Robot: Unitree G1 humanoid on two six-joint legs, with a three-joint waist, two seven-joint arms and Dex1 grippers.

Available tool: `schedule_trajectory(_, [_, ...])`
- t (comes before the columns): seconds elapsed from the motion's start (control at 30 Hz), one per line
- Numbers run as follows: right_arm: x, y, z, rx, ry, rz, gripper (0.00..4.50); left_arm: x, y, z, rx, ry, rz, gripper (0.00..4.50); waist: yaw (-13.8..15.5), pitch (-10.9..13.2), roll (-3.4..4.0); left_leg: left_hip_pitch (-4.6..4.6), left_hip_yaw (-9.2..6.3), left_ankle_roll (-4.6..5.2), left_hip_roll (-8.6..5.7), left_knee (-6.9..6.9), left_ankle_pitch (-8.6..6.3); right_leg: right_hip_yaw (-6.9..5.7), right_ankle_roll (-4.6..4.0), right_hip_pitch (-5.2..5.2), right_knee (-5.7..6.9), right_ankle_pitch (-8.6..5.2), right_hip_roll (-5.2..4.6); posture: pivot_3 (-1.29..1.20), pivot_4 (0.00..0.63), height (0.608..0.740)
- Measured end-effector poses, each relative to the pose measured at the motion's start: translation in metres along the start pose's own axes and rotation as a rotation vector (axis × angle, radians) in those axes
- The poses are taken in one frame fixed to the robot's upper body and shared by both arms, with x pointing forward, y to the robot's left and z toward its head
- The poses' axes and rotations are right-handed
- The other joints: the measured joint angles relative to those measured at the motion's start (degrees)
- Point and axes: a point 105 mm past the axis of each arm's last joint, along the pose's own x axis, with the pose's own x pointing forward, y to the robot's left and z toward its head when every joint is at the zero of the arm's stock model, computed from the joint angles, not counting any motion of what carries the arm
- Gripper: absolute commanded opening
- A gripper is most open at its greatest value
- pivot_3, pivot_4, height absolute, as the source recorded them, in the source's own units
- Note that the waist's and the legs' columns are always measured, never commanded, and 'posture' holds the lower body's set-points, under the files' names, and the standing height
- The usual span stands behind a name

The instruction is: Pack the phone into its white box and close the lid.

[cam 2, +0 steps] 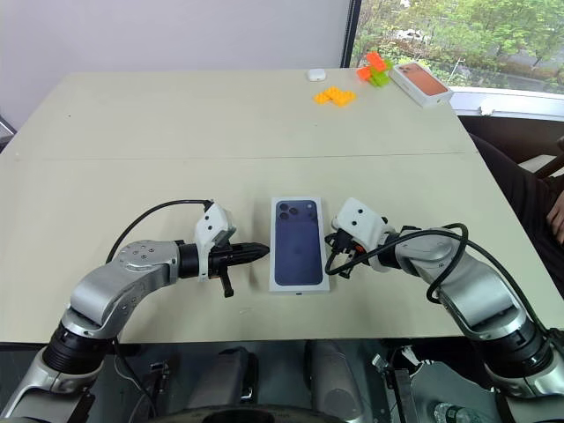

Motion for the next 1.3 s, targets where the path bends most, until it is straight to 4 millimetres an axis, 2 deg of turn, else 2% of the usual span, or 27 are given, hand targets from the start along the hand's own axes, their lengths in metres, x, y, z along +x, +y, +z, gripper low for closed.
schedule_trajectory(0.3, [0.0031,-0.0031,0.0053,-0.005,-0.019,-0.013,0.0,0.0015,0.0074,-0.0022,-0.006,0.005,0.038,0.04,0.04,0.0,0.0,-0.01,0.0,0.0,0.0,0.0,0.0,0.0,0.0,0.0,-0.01,0.0,0.0,0.0,0.15,0.74])
schedule_trajectory(0.77, [0.0013,-0.0023,0.0003,-0.002,-0.002,-0.01,0.0,0.0016,0.005,0.0059,-0.003,-0.029,0.019,0.04,0.05,0.0,0.0,-0.01,0.0,0.0,0.0,0.0,0.0,0.0,0.0,0.0,-0.02,0.0,-0.01,0.0,0.15,0.74])
schedule_trajectory(1.3, [0.0014,0.0007,-0.0012,-0.006,0.003,0.0,0.0,0.0011,0.0055,0.0027,0.011,-0.006,0.018,0.04,0.0,0.0,0.0,-0.01,-0.01,0.0,0.0,0.0,0.0,0.0,0.0,0.0,-0.02,0.0,0.0,0.0,0.15,0.74])
